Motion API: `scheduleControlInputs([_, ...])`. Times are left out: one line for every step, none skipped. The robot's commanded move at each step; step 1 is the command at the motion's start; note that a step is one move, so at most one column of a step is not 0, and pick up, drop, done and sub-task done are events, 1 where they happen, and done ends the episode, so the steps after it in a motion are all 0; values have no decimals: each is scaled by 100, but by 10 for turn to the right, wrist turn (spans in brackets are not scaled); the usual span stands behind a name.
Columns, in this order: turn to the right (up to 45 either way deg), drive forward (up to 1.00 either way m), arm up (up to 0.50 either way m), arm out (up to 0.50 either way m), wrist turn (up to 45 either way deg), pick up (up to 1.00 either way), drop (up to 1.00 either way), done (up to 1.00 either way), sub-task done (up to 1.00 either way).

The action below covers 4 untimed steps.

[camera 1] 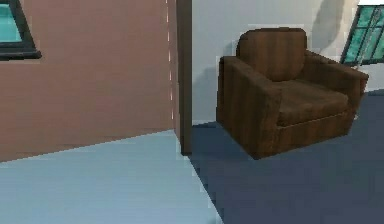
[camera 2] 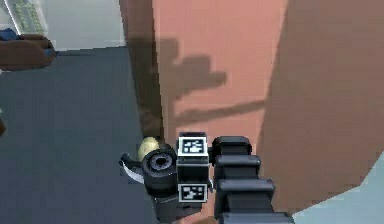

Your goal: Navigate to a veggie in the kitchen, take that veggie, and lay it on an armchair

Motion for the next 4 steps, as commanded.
scheduleControlInputs([-60,0,0,0,0,0,0,0,0])
scheduleControlInputs([0,5,0,0,0,0,0,0,0])
scheduleControlInputs([-150,0,0,0,0,0,0,0,0])
scheduleControlInputs([0,15,0,0,0,0,0,0,0])
